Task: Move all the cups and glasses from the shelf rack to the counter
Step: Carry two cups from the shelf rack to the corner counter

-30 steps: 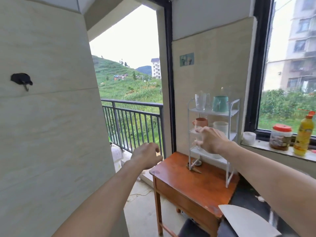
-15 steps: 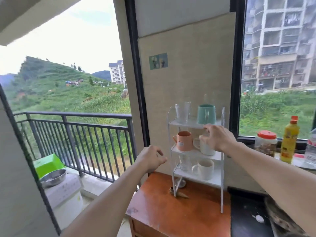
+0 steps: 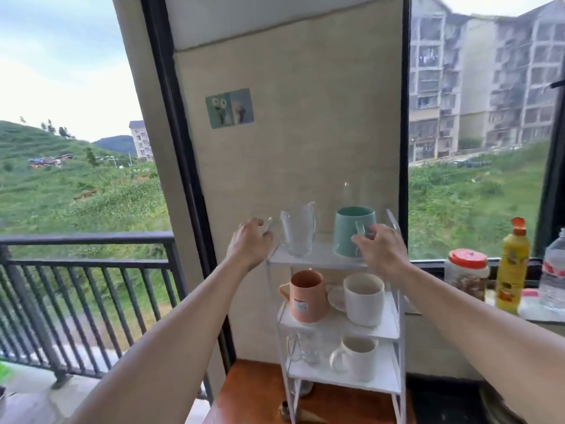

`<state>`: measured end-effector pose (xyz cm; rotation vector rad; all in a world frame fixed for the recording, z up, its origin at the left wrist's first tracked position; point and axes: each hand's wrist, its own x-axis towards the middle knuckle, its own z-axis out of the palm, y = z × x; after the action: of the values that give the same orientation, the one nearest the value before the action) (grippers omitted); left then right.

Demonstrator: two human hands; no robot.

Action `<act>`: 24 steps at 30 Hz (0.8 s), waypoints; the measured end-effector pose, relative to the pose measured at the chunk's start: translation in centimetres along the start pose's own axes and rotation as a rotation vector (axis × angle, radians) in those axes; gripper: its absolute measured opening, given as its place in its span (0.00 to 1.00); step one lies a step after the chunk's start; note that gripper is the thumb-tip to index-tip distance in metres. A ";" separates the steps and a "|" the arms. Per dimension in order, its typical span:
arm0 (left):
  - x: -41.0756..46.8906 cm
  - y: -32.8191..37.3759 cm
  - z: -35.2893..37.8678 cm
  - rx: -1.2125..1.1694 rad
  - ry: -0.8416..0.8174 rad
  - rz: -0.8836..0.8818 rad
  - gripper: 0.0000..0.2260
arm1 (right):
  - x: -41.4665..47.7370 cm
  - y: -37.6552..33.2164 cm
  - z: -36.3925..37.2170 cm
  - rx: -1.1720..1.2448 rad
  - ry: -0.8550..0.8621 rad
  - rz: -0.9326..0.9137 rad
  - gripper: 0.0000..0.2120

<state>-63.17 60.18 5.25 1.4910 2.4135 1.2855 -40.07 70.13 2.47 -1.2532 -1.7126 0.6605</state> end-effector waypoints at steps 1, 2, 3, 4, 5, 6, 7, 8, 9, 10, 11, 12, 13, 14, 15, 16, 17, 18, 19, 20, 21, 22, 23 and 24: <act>1.3 0.1 0.1 0.000 -0.002 0.008 0.21 | 0.5 0.0 0.2 0.031 0.020 0.028 0.12; 2.6 0.1 0.2 0.003 -0.009 0.013 0.22 | 0.9 0.0 0.4 0.060 0.040 0.055 0.13; 3.7 0.1 0.3 0.007 -0.028 0.016 0.22 | 1.2 0.0 0.6 0.088 0.057 0.076 0.13; 4.7 0.1 0.4 0.003 -0.054 0.020 0.21 | 1.4 -0.1 0.8 0.118 0.074 0.093 0.13; 5.5 0.1 0.6 -0.015 -0.084 0.034 0.18 | 1.5 -0.2 0.9 0.148 0.091 0.114 0.14; 6.1 0.0 0.9 -0.042 -0.110 0.052 0.14 | 1.6 -0.2 1.0 0.178 0.104 0.140 0.16; 6.6 -0.1 1.2 -0.061 -0.130 0.082 0.11 | 1.7 -0.2 1.0 0.209 0.111 0.166 0.17; 6.8 -0.2 1.4 -0.064 -0.144 0.119 0.10 | 1.9 -0.2 1.0 0.234 0.111 0.185 0.17; 7.0 -0.4 1.6 -0.047 -0.149 0.157 0.11 | 2.0 -0.3 0.9 0.248 0.109 0.199 0.18; 7.0 -0.5 1.8 -0.014 -0.138 0.192 0.11 | 2.0 -0.3 0.9 0.259 0.107 0.208 0.18; 7.0 -0.6 1.8 0.026 -0.117 0.229 0.11 | 2.1 -0.3 1.1 0.273 0.107 0.217 0.18; 7.0 -0.6 1.8 0.049 -0.098 0.264 0.10 | 2.1 -0.4 1.2 0.290 0.109 0.223 0.18; 7.0 -0.6 1.8 0.050 -0.092 0.289 0.09 | 2.1 -0.4 1.4 0.301 0.110 0.228 0.18; 7.0 -0.5 1.8 0.033 -0.103 0.300 0.08 | 2.1 -0.4 1.6 0.305 0.109 0.230 0.18; 6.9 -0.4 1.8 0.003 -0.130 0.301 0.08 | 2.1 -0.5 1.7 0.310 0.105 0.233 0.17; 6.8 -0.3 1.9 -0.042 -0.166 0.297 0.09 | 2.1 -0.7 1.7 0.320 0.100 0.239 0.16; 6.7 -0.2 1.9 -0.102 -0.212 0.285 0.11 | 2.0 -0.8 1.7 0.338 0.094 0.249 0.15; 6.6 -0.1 1.8 -0.175 -0.265 0.261 0.12 | 2.0 -0.9 1.7 0.364 0.090 0.260 0.14; 6.4 -0.1 1.7 -0.259 -0.322 0.225 0.13 | 1.8 -0.9 1.6 0.394 0.087 0.274 0.14; 6.0 -0.1 1.6 -0.351 -0.383 0.179 0.13 | 1.6 -0.9 1.5 0.426 0.084 0.287 0.13; 5.6 -0.2 1.6 -0.450 -0.440 0.124 0.12 | 1.3 -1.0 1.4 0.459 0.080 0.299 0.13; 5.1 -0.3 1.7 -0.553 -0.485 0.069 0.11 | 0.9 -0.9 1.3 0.489 0.078 0.309 0.13; 4.6 -0.3 1.9 -0.655 -0.513 0.025 0.11 | 0.5 -0.9 1.1 0.517 0.080 0.318 0.12; 4.1 -0.3 2.1 -0.742 -0.520 -0.004 0.11 | -0.1 -0.9 0.8 0.546 0.085 0.325 0.12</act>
<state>-64.77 64.57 5.16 1.3488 1.3956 1.3497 -41.21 69.83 2.77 -1.1443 -1.1504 1.1579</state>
